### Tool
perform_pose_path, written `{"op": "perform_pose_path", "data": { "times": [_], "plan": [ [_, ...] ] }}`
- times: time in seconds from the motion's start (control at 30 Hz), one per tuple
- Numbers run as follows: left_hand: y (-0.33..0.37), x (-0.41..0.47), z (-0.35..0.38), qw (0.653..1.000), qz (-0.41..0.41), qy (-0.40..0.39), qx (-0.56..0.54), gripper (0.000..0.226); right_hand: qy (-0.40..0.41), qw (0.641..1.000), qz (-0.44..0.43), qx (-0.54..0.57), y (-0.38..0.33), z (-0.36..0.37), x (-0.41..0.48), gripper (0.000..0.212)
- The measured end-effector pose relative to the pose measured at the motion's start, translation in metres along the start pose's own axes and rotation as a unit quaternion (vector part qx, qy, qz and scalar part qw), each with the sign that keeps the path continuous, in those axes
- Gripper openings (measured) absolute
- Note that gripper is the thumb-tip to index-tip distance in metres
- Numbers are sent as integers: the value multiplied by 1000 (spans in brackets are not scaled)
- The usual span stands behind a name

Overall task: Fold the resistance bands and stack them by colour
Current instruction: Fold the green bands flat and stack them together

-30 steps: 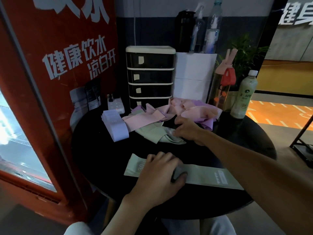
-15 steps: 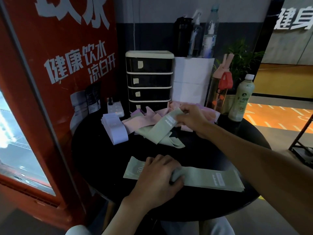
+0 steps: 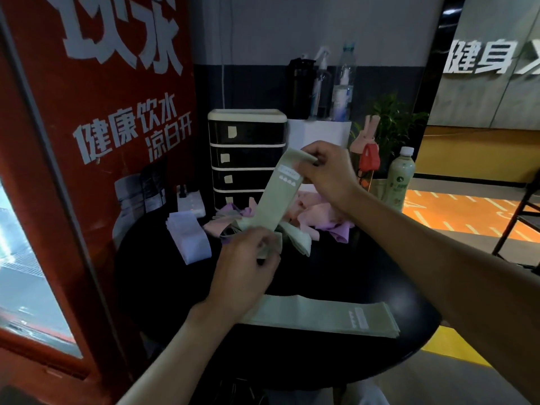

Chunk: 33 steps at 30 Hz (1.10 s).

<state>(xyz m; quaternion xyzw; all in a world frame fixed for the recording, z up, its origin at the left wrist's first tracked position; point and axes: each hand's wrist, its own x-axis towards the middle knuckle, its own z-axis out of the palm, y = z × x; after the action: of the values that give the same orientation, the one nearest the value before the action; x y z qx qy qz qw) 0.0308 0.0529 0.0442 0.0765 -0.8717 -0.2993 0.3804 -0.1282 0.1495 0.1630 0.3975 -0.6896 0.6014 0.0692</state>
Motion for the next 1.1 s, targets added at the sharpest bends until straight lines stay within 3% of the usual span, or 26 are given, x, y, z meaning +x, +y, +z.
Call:
{"op": "perform_pose_path", "data": {
  "times": [0.23,0.4,0.53,0.67,0.97,1.1],
  "plan": [
    [5,62,-2,993,-92,16,-78,46,33,999,-25,31,-25,-17,1,16],
    [21,77,3,983,-70,23,-170,16,21,999,-30,37,-31,-28,-4,23],
    [44,87,-2,976,-50,9,-212,16,32,998,-30,53,-35,-34,-5,25],
    [50,81,1,954,-88,-31,-285,15,53,996,-26,64,-36,-39,-4,17],
    [17,49,9,954,-116,-139,-240,7,109,989,21,99,-32,-54,-13,16],
    [0,38,5,957,-135,-188,-174,35,128,985,52,99,-22,-61,-19,13]
  ]
}}
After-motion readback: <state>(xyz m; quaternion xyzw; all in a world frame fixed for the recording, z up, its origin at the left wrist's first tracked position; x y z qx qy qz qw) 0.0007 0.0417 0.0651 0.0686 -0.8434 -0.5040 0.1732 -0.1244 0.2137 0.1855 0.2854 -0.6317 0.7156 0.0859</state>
